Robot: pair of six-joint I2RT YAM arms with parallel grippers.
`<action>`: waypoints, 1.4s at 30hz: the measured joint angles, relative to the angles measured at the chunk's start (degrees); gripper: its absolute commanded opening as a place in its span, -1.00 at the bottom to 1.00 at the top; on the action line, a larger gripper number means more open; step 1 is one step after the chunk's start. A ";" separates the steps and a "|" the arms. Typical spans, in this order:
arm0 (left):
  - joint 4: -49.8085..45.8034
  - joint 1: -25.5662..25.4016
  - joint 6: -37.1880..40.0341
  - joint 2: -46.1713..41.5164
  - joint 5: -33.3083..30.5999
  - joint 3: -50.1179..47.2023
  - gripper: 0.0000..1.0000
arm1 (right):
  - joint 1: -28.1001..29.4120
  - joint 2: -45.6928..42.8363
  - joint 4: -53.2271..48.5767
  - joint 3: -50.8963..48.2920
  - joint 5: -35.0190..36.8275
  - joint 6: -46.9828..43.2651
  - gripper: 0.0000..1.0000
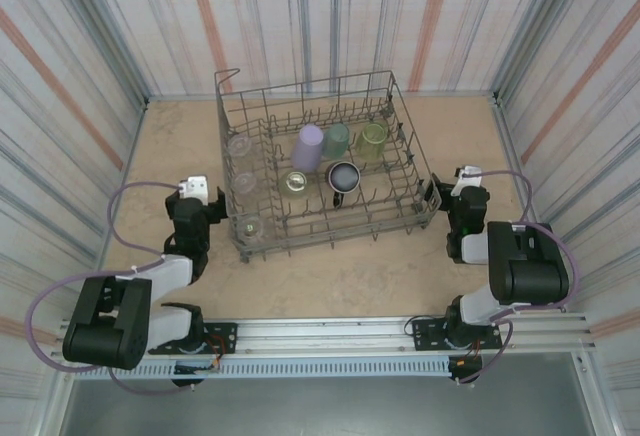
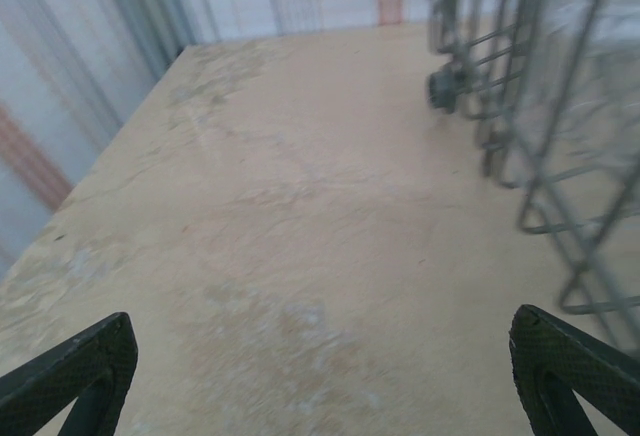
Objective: Load the cups into the dish rack
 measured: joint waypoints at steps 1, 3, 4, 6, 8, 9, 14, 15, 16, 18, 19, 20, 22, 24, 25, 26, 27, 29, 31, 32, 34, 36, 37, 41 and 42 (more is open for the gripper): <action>0.63 -0.17 0.07 0.02 0.68 0.00 0.97 | 0.26 0.13 0.13 0.11 0.26 -0.11 0.98; 1.77 -0.11 0.28 0.52 1.11 0.00 0.97 | 0.26 0.22 -0.85 0.83 0.68 -0.24 0.98; 2.51 -0.11 0.39 1.05 1.14 0.00 0.97 | 0.26 0.39 -0.96 1.07 0.83 -0.31 0.98; 3.93 -0.09 0.50 2.19 1.29 0.02 0.97 | 0.26 0.42 -1.20 1.25 0.87 -0.42 0.98; 5.62 0.07 1.07 3.89 1.62 0.04 0.97 | 0.26 0.42 -1.25 1.27 0.81 -0.52 0.98; 6.78 0.17 1.31 5.07 1.95 0.04 0.97 | 0.26 0.42 -1.31 1.36 0.68 -0.61 0.98; 12.59 0.94 2.12 12.17 2.91 0.11 0.97 | -0.31 0.42 -2.86 2.29 -1.09 -1.64 0.98; 13.49 1.16 2.19 13.31 3.30 0.11 0.97 | -0.48 0.42 -3.04 2.38 -1.60 -1.68 0.98; 14.27 1.44 2.19 14.25 3.85 0.11 0.97 | -0.52 0.44 -3.17 2.43 -1.88 -1.68 0.98; 16.22 1.97 2.21 15.93 4.66 0.15 0.97 | -0.74 0.44 -3.45 2.56 -2.58 -1.68 0.98; 17.16 2.10 2.23 16.92 4.90 0.26 0.97 | -0.92 0.46 -3.67 2.62 -2.99 -1.66 0.98; 17.09 2.29 2.25 17.31 5.14 0.48 0.97 | -1.07 0.46 -3.87 2.73 -3.37 -1.66 0.98; 15.65 2.75 2.60 17.31 6.32 1.44 0.97 | -1.51 0.50 -4.74 3.13 -4.48 -1.62 0.98; 14.43 3.32 2.78 17.33 7.50 2.23 0.97 | -1.75 0.59 -5.38 3.54 -5.20 -1.62 0.98; 13.44 3.65 2.78 17.33 8.26 2.80 0.97 | -1.99 0.66 -5.70 3.67 -5.64 -1.60 0.98; 12.50 3.98 2.78 17.33 9.01 3.32 0.97 | -2.03 0.74 -5.86 3.78 -5.88 -1.57 0.98; 11.41 4.44 2.75 17.33 9.97 3.98 0.97 | -2.10 0.76 -6.05 3.89 -6.10 -1.51 0.98; 8.85 5.64 2.54 17.35 12.13 5.55 0.97 | -2.12 0.81 -6.56 4.20 -6.16 -1.44 0.98; 7.45 6.49 2.03 17.35 13.77 7.06 0.97 | -2.27 0.90 -7.41 4.66 -6.34 -1.42 0.98; 7.15 6.60 1.79 17.35 14.32 7.56 0.97 | -2.29 0.90 -7.65 4.74 -6.34 -1.42 0.98; 6.36 6.91 1.40 17.35 15.34 8.33 0.97 | -2.34 0.90 -7.80 4.85 -6.36 -1.42 0.98; 4.94 7.23 1.05 17.35 16.24 8.92 0.97 | -2.34 0.90 -7.87 4.85 -6.34 -1.42 0.98; 4.52 7.32 0.85 17.35 16.55 9.11 0.97 | -2.34 0.90 -7.89 4.85 -6.32 -1.42 0.98; 3.54 7.54 0.61 17.35 17.33 9.31 0.97 | -1.22 0.90 -8.04 5.20 -2.91 -1.40 0.98; 3.39 7.58 0.61 17.35 17.42 9.31 0.97 | -0.46 0.90 -7.67 5.20 -0.52 -1.40 0.98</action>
